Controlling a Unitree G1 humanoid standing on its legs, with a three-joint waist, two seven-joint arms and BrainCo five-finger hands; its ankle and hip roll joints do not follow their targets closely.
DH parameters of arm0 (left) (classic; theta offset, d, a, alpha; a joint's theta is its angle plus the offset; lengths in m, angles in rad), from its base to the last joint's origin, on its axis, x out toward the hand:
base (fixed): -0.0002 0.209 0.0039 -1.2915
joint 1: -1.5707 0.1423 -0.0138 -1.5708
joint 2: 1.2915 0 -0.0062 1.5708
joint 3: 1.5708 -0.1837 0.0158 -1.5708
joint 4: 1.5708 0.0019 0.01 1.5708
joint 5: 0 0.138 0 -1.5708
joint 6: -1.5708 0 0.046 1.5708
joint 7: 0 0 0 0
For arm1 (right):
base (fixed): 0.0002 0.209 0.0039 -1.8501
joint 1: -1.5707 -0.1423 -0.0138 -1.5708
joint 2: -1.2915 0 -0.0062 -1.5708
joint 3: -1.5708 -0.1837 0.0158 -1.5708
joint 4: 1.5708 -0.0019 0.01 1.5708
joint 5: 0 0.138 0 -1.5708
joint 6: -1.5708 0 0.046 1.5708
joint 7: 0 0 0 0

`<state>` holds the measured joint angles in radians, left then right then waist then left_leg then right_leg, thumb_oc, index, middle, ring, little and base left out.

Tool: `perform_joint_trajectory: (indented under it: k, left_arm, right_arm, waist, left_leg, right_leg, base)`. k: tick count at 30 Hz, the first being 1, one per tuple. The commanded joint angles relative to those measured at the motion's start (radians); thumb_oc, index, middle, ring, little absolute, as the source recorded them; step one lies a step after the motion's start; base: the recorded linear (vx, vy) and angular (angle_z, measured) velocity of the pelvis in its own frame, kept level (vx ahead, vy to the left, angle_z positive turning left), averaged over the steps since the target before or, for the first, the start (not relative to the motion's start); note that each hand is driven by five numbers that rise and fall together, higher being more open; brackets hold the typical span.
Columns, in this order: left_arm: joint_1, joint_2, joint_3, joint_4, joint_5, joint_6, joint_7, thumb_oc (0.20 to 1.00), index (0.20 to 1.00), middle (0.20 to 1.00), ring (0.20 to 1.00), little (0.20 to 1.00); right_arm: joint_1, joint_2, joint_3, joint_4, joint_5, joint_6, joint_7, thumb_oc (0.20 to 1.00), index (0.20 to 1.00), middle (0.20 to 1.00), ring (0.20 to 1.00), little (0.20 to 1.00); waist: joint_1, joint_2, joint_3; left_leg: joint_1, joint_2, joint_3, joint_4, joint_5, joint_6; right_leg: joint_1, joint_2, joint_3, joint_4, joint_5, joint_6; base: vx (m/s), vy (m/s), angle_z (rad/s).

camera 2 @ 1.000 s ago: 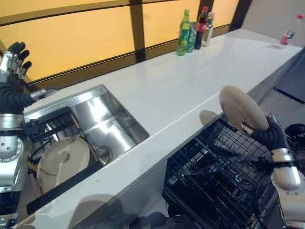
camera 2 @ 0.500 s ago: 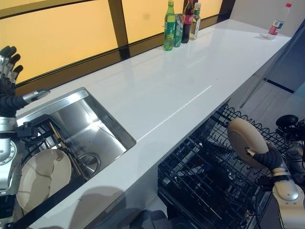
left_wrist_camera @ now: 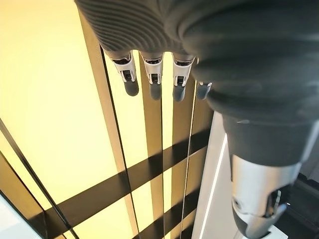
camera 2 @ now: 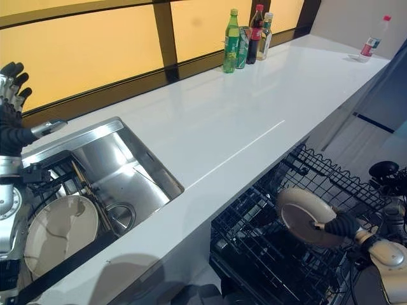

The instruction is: Pick up plates and place into dishwasher.

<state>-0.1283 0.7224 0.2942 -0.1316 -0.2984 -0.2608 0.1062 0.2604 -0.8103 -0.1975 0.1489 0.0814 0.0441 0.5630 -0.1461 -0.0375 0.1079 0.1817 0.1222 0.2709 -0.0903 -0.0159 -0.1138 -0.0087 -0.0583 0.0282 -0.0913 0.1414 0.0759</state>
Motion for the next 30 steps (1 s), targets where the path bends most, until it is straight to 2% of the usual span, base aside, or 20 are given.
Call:
perform_joint_trajectory:
  k: [1,6,9,15,23,25,28,30]
  left_arm:
    - [-0.036,0.081,-0.045,0.049,-0.032,-0.031,-0.013,1.000,1.000,1.000,1.000,1.000]
    - [-0.048,0.085,-0.064,0.050,-0.025,-0.019,-0.007,1.000,1.000,1.000,1.000,1.000]
    - [-0.047,0.089,-0.074,0.041,-0.030,-0.008,-0.002,1.000,1.000,1.000,1.000,1.000]
    - [-0.039,0.083,-0.086,0.025,-0.021,-0.006,0.006,1.000,1.000,1.000,1.000,1.000]
    - [-0.027,0.054,-0.084,0.020,-0.008,-0.011,0.008,1.000,1.000,1.000,1.000,1.000]
    - [-0.031,0.047,-0.091,0.016,-0.001,-0.008,0.015,1.000,1.000,1.000,1.000,1.000]
    - [-0.044,0.044,-0.107,0.007,0.000,-0.001,0.029,1.000,1.000,1.000,1.000,1.000]
    - [-0.062,0.043,-0.126,0.002,-0.003,0.014,0.037,1.000,1.000,1.000,1.000,1.000]
  right_arm:
    - [-0.044,-0.072,0.012,0.050,0.071,-0.029,0.065,0.200,0.200,0.200,0.200,0.200]
    - [-0.044,-0.098,0.065,0.126,0.034,-0.031,0.149,0.200,0.200,0.200,0.200,0.200]
    - [-0.053,-0.102,0.122,0.128,0.009,-0.025,0.165,0.200,0.200,0.200,0.200,0.200]
    - [-0.085,-0.078,0.212,0.095,-0.050,-0.018,0.124,0.200,0.200,0.200,0.200,0.200]
    - [-0.095,0.001,0.319,0.096,-0.122,-0.010,0.156,0.200,0.200,0.200,0.200,0.200]
    - [-0.094,0.019,0.361,0.117,-0.158,-0.007,0.131,0.200,0.200,0.200,0.200,0.200]
    - [-0.110,0.048,0.447,0.187,-0.292,0.003,0.089,0.200,0.200,0.200,0.200,0.200]
    - [-0.126,0.071,0.499,0.248,-0.327,0.028,0.052,0.200,0.200,0.200,0.200,0.200]
  waist:
    - [0.008,-0.022,-0.051]
    - [0.020,-0.028,-0.051]
    - [0.029,-0.028,-0.047]
    - [0.041,-0.019,-0.033]
    - [0.048,0.001,-0.025]
    - [0.051,0.003,-0.024]
    - [0.056,0.008,-0.021]
    - [0.060,0.012,-0.018]
  left_leg:
    - [-0.072,-0.025,-0.036,0.024,0.003,0.045]
    - [-0.073,-0.022,-0.042,0.023,0.007,0.040]
    - [-0.073,-0.020,-0.047,0.024,0.010,0.038]
    - [-0.078,-0.018,-0.058,0.023,0.016,0.038]
    - [-0.083,-0.022,-0.069,0.015,0.020,0.038]
    - [-0.086,-0.023,-0.071,0.015,0.020,0.038]
    - [-0.092,-0.024,-0.075,0.014,0.021,0.038]
    - [-0.092,-0.025,-0.081,0.014,0.021,0.038]
  right_leg:
    - [0.035,-0.027,-0.066,0.084,-0.128,0.041]
    - [0.040,-0.030,-0.076,0.082,-0.127,0.043]
    - [0.045,-0.031,-0.081,0.080,-0.128,0.042]
    - [0.049,-0.034,-0.086,0.076,-0.127,0.042]
    - [0.054,-0.041,-0.090,0.067,-0.128,0.042]
    - [0.053,-0.041,-0.089,0.067,-0.130,0.042]
    - [0.051,-0.042,-0.086,0.065,-0.132,0.042]
    - [0.055,-0.042,-0.085,0.064,-0.133,0.041]
  base:
    - [0.03,-0.015,0.07]
    - [0.01,-0.013,0.05]
    - [0.00,0.000,0.00]
    - [0.00,0.000,0.00]
    - [0.01,0.021,0.04]
    - [0.00,0.022,0.03]
    - [-0.01,0.021,0.02]
    - [0.01,0.023,0.07]
